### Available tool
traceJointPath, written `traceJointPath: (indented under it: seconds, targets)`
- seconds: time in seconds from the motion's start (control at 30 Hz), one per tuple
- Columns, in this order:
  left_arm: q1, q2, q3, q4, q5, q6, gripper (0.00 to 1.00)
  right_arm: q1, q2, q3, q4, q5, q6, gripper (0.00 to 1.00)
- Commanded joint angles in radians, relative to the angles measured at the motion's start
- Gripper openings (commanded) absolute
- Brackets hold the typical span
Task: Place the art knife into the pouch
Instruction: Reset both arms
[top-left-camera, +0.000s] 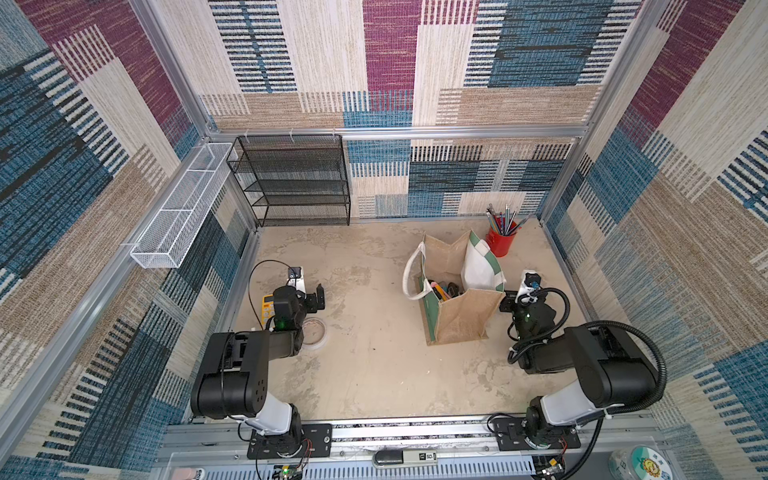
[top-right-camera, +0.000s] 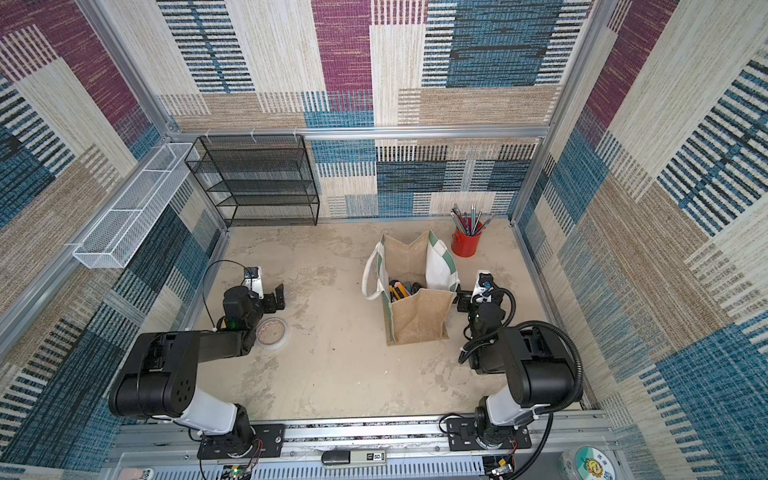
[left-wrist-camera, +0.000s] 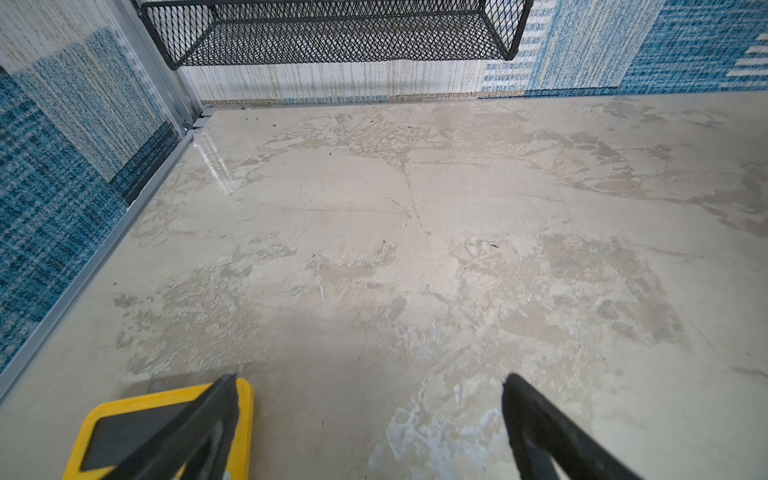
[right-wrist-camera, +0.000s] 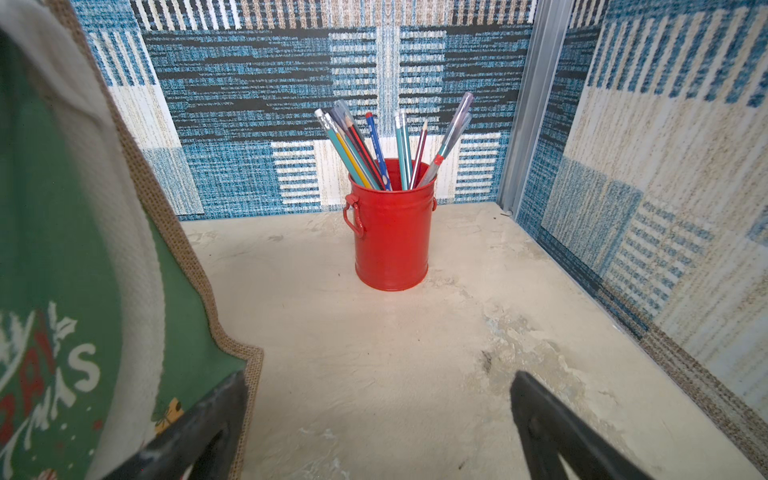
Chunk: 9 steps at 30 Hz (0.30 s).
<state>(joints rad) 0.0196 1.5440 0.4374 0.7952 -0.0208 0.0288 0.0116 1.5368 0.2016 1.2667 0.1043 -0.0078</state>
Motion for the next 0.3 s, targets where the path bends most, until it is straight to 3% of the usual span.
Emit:
traceJointPath:
  seconds: [0.0,0.27]
  targets:
    - [0.002,-0.001,0.001,0.004,0.005,-0.013,0.99,0.001,-0.001,-0.001,0.037,-0.01,0.0,0.99]
    - [0.001,-0.001,0.0,0.007,0.006,-0.013,0.99,0.001,-0.002,-0.001,0.037,-0.011,0.0,0.99]
